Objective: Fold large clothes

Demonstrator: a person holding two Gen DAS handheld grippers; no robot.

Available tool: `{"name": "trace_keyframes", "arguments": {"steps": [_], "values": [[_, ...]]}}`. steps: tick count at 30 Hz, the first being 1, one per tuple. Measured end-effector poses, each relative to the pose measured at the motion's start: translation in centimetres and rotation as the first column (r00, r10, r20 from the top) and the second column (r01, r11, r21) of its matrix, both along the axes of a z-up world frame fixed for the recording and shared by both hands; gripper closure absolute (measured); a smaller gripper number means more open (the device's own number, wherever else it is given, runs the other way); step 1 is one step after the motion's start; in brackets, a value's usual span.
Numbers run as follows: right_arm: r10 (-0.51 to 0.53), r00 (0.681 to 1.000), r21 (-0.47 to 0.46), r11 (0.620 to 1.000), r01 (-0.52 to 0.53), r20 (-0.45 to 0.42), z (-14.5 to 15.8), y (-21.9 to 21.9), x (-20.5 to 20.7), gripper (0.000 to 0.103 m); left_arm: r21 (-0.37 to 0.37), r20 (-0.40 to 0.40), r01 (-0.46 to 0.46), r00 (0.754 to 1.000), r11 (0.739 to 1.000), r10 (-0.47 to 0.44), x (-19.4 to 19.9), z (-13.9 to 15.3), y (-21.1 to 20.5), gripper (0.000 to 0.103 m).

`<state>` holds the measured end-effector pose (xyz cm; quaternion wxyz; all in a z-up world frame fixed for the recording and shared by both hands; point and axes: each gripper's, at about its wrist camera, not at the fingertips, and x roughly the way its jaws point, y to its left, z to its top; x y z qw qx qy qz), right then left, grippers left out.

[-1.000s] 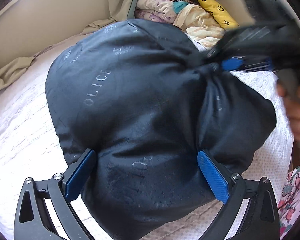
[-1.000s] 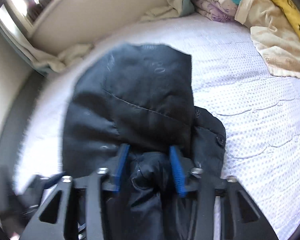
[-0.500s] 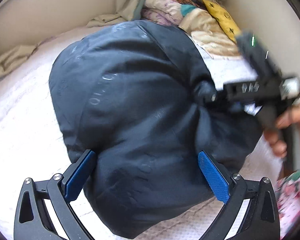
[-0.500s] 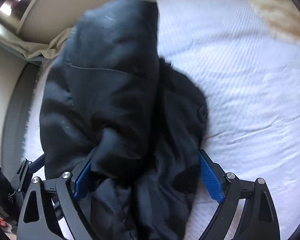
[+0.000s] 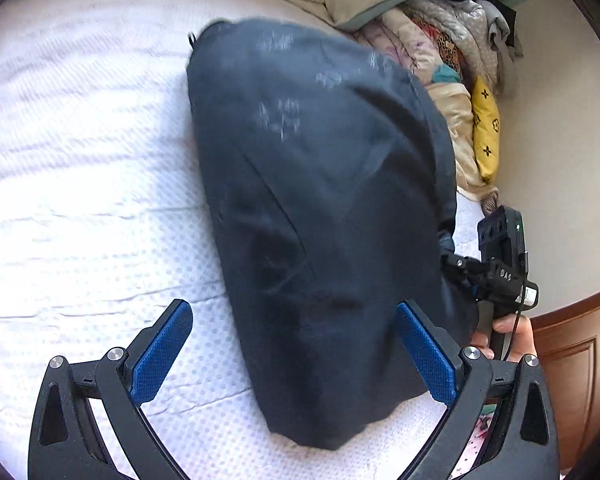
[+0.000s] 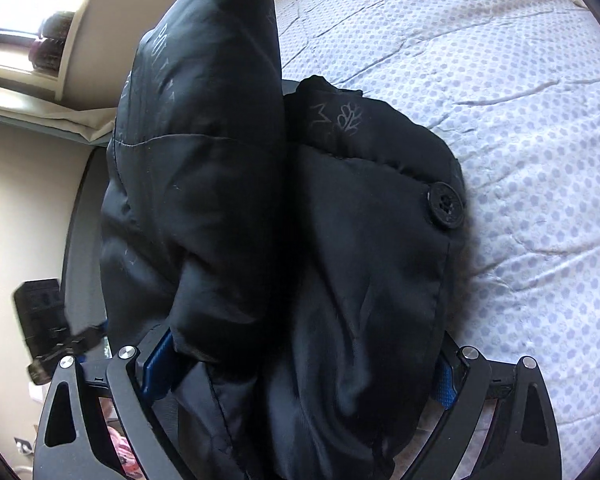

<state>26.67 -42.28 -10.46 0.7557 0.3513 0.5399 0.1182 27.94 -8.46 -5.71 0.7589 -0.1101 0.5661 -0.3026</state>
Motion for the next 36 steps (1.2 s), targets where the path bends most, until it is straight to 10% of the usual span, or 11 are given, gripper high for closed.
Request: {"name": "trace_keyframes", "arguments": {"steps": [11, 19, 36], "values": [[0.047, 0.997, 0.039, 0.998, -0.049, 0.057, -1.6, -0.1, -0.3, 0.009, -0.230, -0.127, -0.015, 0.992, 0.973, -0.014, 1.7, -4.4, -0.7, 0.000], [0.066, 0.994, 0.186, 0.979, -0.081, 0.085, -3.1, 1.5, 0.2, 0.025, -0.168, -0.041, -0.029, 0.999, 0.985, 0.022, 1.4, -2.3, -1.7, 0.014], [0.113, 0.961, 0.192, 0.968, -0.164, 0.253, 0.6, 5.3, -1.0, 0.036, -0.129, 0.185, -0.096, 0.975, 0.987, 0.119, -0.2, 4.4, 3.9, 0.018]]}}
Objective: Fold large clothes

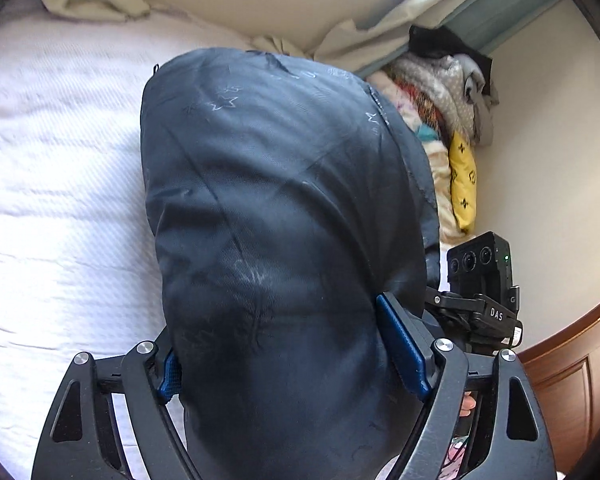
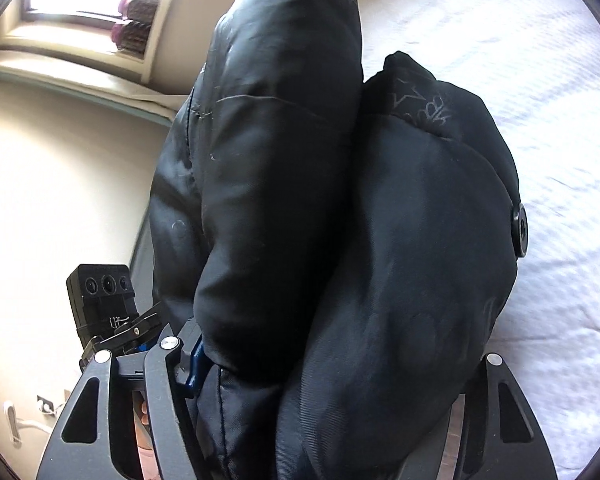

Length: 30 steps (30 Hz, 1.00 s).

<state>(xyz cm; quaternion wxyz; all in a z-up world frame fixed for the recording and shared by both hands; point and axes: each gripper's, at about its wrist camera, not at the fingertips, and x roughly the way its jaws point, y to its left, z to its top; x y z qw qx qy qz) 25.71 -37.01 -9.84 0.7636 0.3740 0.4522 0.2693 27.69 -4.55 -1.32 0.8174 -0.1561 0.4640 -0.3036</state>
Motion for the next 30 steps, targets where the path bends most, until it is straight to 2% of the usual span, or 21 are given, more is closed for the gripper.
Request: {"name": "trace_keyframes", "arguments": {"steps": [6, 13, 18, 23, 30], "values": [[0.057, 0.996, 0.011, 0.998, -0.058, 0.063, 1.4, 2.7, 0.1, 0.036, 0.000, 0.063, -0.057, 0.996, 0.998, 0.057, -1.5, 2.2, 3.6, 0.018], [0.136, 0.988, 0.013, 0.990, -0.138, 0.074, 1.2, 5.9, 0.0, 0.036, -0.003, 0.070, -0.119, 0.990, 0.993, 0.119, -4.0, 2.9, 7.6, 0.018], [0.167, 0.985, -0.008, 0.986, -0.167, 0.040, -0.3, 7.7, 1.3, 0.036, 0.008, 0.043, -0.160, 0.986, 0.987, 0.159, -4.1, 1.5, 8.8, 0.018], [0.168, 0.985, -0.030, 0.985, -0.169, -0.031, -3.3, 8.7, 2.3, 0.037, 0.026, -0.015, -0.198, 0.980, 0.980, 0.199, -3.5, -1.6, 10.0, 0.018], [0.169, 0.983, -0.046, 0.984, -0.172, -0.066, -4.6, 9.1, 3.0, 0.036, 0.093, 0.005, -0.202, 0.979, 0.975, 0.202, -3.6, -3.2, 9.6, 0.018]]}}
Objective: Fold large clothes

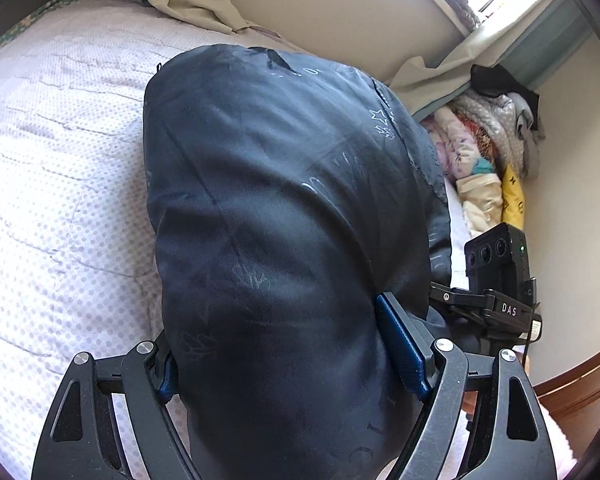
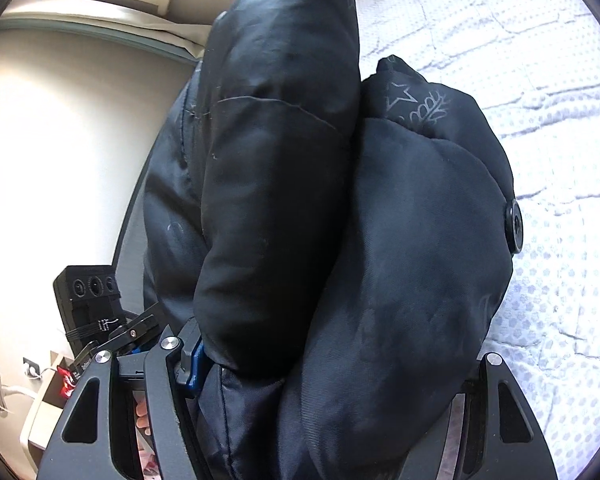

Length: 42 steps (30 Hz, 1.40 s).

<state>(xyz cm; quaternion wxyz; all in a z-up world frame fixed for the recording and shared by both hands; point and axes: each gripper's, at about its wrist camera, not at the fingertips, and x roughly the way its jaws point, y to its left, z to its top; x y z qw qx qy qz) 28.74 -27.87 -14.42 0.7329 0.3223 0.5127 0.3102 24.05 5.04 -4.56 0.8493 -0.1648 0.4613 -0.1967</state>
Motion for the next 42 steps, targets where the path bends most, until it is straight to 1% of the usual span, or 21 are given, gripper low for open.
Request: {"name": "trace_keyframes", "arguments": {"steps": [1, 3, 7, 8, 11, 12, 14, 17, 19, 21, 24, 26, 27, 29, 31, 32, 34, 36, 38, 40, 42], "values": [[-0.003, 1.000, 0.001, 1.000, 0.003, -0.006, 0.6, 0.8, 0.5, 0.036, 0.010, 0.000, -0.001, 1.000, 1.000, 0.001, 0.1, -0.1, -0.3, 0.017], [-0.012, 1.000, 0.003, 1.000, 0.012, -0.025, -0.1, 0.7, 0.7, 0.033, 0.031, -0.003, -0.005, 1.000, 0.999, 0.005, -0.1, -0.4, -0.4, 0.016], [-0.021, 0.999, 0.000, 1.000, 0.021, -0.039, -0.5, 0.9, 1.7, 0.030, 0.044, -0.006, -0.016, 1.000, 0.999, 0.016, -0.4, -0.6, -1.1, 0.014], [-0.024, 0.999, -0.003, 1.000, 0.024, -0.040, 0.6, 1.8, 1.5, 0.029, 0.045, -0.006, -0.017, 1.000, 0.999, 0.018, -0.4, -0.7, -1.0, 0.013], [-0.031, 0.998, -0.010, 0.999, 0.031, -0.046, 1.0, 1.6, 1.0, 0.027, 0.053, -0.007, -0.022, 1.000, 0.998, 0.022, -0.5, -0.9, -1.1, 0.012], [-0.034, 0.998, -0.013, 0.999, 0.033, -0.049, 1.3, 0.5, 1.1, 0.027, 0.058, -0.006, -0.022, 1.000, 0.998, 0.022, -0.5, -0.9, -1.2, 0.011], [-0.042, 0.997, -0.024, 0.999, 0.041, -0.060, 1.4, 0.2, 1.0, 0.025, 0.064, -0.004, -0.023, 1.000, 0.998, 0.024, -0.5, -0.9, -1.3, 0.011], [-0.061, 0.996, -0.057, 0.997, 0.057, -0.072, 1.8, -0.3, 0.8, 0.021, 0.070, -0.005, -0.025, 1.000, 0.997, 0.026, -0.6, -0.9, -1.4, 0.009], [-0.068, 0.996, -0.092, 0.994, 0.062, -0.065, 2.9, -0.4, 0.6, 0.021, 0.080, -0.004, -0.029, 1.000, 0.996, 0.029, -0.5, -1.0, -1.5, 0.007], [-0.074, 0.997, -0.144, 0.987, 0.068, -0.037, 4.2, -0.6, 0.3, 0.021, 0.091, 0.000, -0.030, 1.000, 0.995, 0.030, -0.6, -0.9, -1.6, 0.007], [-0.100, 0.992, -0.258, 0.959, 0.117, 0.078, 7.8, -0.9, -0.7, 0.021, 0.100, 0.000, -0.036, 0.999, 0.994, 0.036, -0.7, -0.7, -1.8, 0.006], [-0.103, 0.976, -0.341, 0.925, 0.165, 0.194, 10.6, -0.7, -1.9, 0.021, 0.105, 0.000, -0.043, 0.999, 0.993, 0.044, -0.8, -0.6, -1.8, 0.006], [-0.097, 0.966, -0.364, 0.914, 0.182, 0.240, 11.7, -0.5, -2.5, 0.021, 0.113, 0.001, -0.049, 0.999, 0.992, 0.050, -0.8, -0.6, -1.8, 0.006], [-0.049, 0.931, -0.422, 0.882, 0.211, 0.363, 14.3, 0.4, -4.1, 0.021, 0.133, 0.008, -0.059, 0.998, 0.989, 0.058, -0.9, -0.5, -1.9, 0.005], [0.016, 0.895, -0.455, 0.865, 0.210, 0.445, 16.1, 1.5, -5.6, 0.028, 0.149, 0.012, -0.058, 0.998, 0.987, 0.057, -1.0, -0.4, -2.1, 0.005], [0.054, 0.880, -0.472, 0.859, 0.200, 0.472, 16.7, 2.2, -6.2, 0.033, 0.162, 0.015, -0.060, 0.998, 0.985, 0.058, -1.0, -0.3, -2.2, 0.005], [0.128, 0.867, -0.508, 0.847, 0.157, 0.481, 17.1, 3.5, -6.7, 0.044, 0.182, 0.018, -0.067, 0.998, 0.981, 0.065, -1.2, -0.1, -2.4, 0.005], [0.170, 0.879, -0.565, 0.815, 0.129, 0.446, 16.2, 4.7, -6.4, 0.068, 0.206, 0.017, -0.072, 0.997, 0.976, 0.070, -1.4, 0.6, -2.5, 0.005], [0.195, 0.896, -0.601, 0.794, 0.095, 0.398, 14.6, 5.2, -6.0, 0.080, 0.246, 0.037, -0.084, 0.996, 0.966, 0.078, -1.8, 1.8, -2.7, 0.005], [0.204, 0.910, -0.620, 0.781, 0.072, 0.362, 13.1, 5.2, -5.6, 0.082, 0.294, 0.078, -0.094, 0.994, 0.951, 0.074, -2.6, 3.2, -3.1, 0.006], [0.213, 0.914, -0.636, 0.769, 0.061, 0.345, 12.3, 5.5, -5.5, 0.082, 0.349, 0.161, -0.104, 0.986, 0.931, 0.050, -4.2, 4.9, -3.8, 0.006]]}}
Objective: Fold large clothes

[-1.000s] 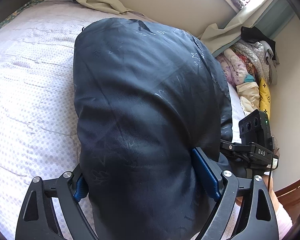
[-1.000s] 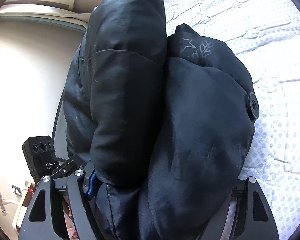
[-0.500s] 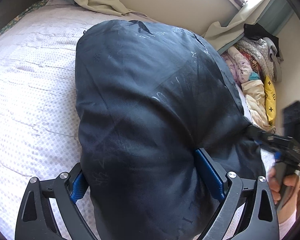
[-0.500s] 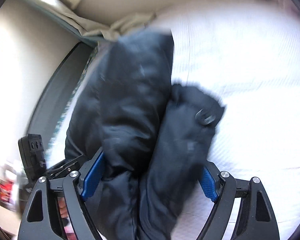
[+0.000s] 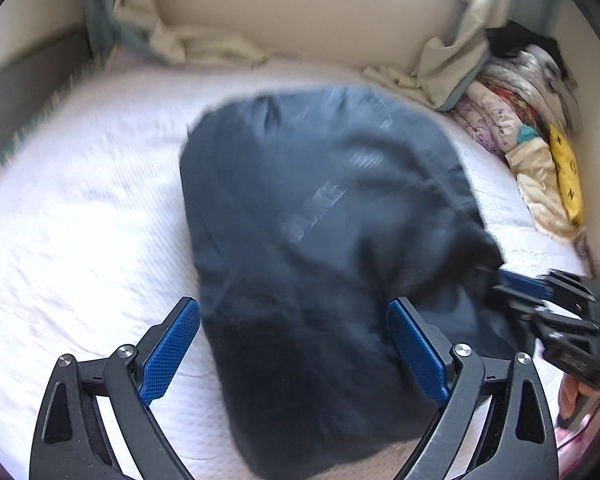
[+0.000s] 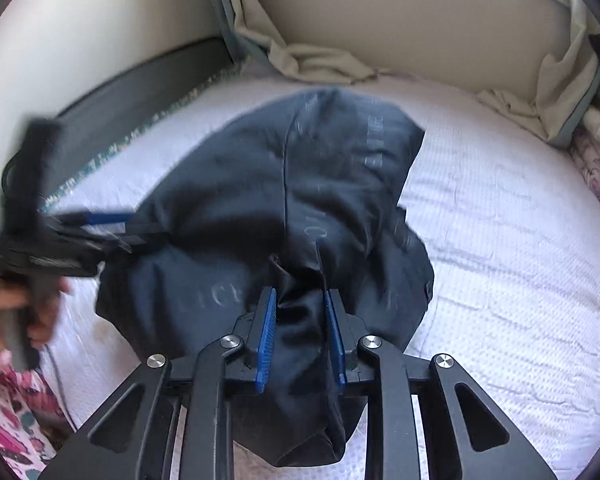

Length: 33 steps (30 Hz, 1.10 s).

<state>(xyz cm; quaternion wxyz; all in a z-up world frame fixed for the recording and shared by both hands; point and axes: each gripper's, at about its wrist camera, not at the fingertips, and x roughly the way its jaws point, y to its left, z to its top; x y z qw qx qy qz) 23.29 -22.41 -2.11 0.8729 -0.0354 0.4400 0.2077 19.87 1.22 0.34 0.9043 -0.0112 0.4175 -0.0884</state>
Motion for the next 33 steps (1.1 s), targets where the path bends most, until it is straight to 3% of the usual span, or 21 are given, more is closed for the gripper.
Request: {"name": "trace_keyframes", "arguments": {"steps": [4, 10, 21, 28, 31, 32, 33], "values": [[-0.020, 0.997, -0.006, 1.000, 0.019, -0.076, -2.2, 0.1, 0.8, 0.082, 0.048, 0.071, 0.042, 0.996, 0.998, -0.045, -2.8, 1.0, -1.9, 0.006], [-0.075, 0.986, 0.025, 0.997, 0.079, -0.147, -5.9, -0.2, 1.1, 0.082, 0.099, -0.039, 0.063, 0.997, 0.993, -0.059, -3.4, -3.2, -3.9, 0.006], [-0.126, 0.987, 0.030, 0.991, 0.129, -0.104, -7.9, 0.2, 0.9, 0.081, 0.261, -0.041, 0.077, 0.997, 0.962, -0.069, -3.3, -6.3, -6.5, 0.000], [-0.170, 0.977, 0.068, 0.981, 0.179, -0.128, -7.8, 0.2, 0.7, 0.080, 0.261, -0.032, 0.062, 0.998, 0.963, -0.055, -3.4, -6.9, -7.0, 0.000], [-0.203, 0.966, 0.114, 0.968, 0.223, -0.162, -6.3, -1.3, 0.9, 0.073, 0.239, -0.020, 0.048, 0.999, 0.970, -0.044, -3.3, -6.2, -6.6, 0.000], [-0.214, 0.961, 0.146, 0.960, 0.240, -0.173, -5.8, -2.1, 1.4, 0.064, 0.227, -0.013, 0.040, 0.999, 0.973, -0.038, -3.3, -5.8, -6.4, 0.000], [-0.218, 0.959, 0.179, 0.952, 0.250, -0.178, -5.2, -2.6, 1.4, 0.047, 0.219, -0.010, 0.036, 0.999, 0.975, -0.034, -3.3, -5.5, -6.2, 0.000]]}}
